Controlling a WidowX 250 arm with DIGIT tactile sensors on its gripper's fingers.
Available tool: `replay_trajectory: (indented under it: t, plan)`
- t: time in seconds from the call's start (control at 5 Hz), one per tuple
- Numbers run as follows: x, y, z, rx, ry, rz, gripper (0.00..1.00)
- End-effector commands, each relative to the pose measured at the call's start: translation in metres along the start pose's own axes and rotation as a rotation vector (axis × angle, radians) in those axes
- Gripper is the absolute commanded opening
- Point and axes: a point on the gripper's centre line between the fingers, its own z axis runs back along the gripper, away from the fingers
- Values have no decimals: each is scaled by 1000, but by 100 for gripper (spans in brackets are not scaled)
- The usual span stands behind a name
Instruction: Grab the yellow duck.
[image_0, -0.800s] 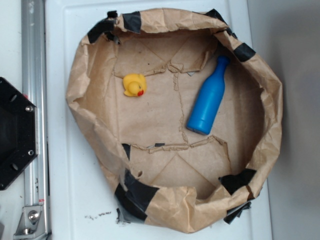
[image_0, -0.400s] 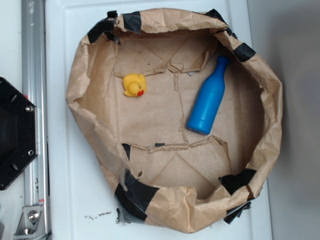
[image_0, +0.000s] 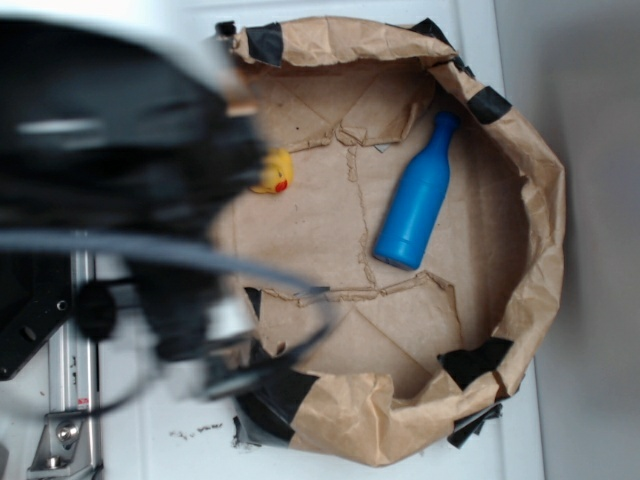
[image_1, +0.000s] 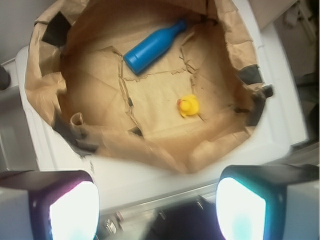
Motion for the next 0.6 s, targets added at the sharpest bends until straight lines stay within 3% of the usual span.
replay_trajectory:
  t: [0.0,0.4]
  plan:
    - [31,15,-64,-42,-175,153,100]
    - [29,21,-118,-31,-158,177,100]
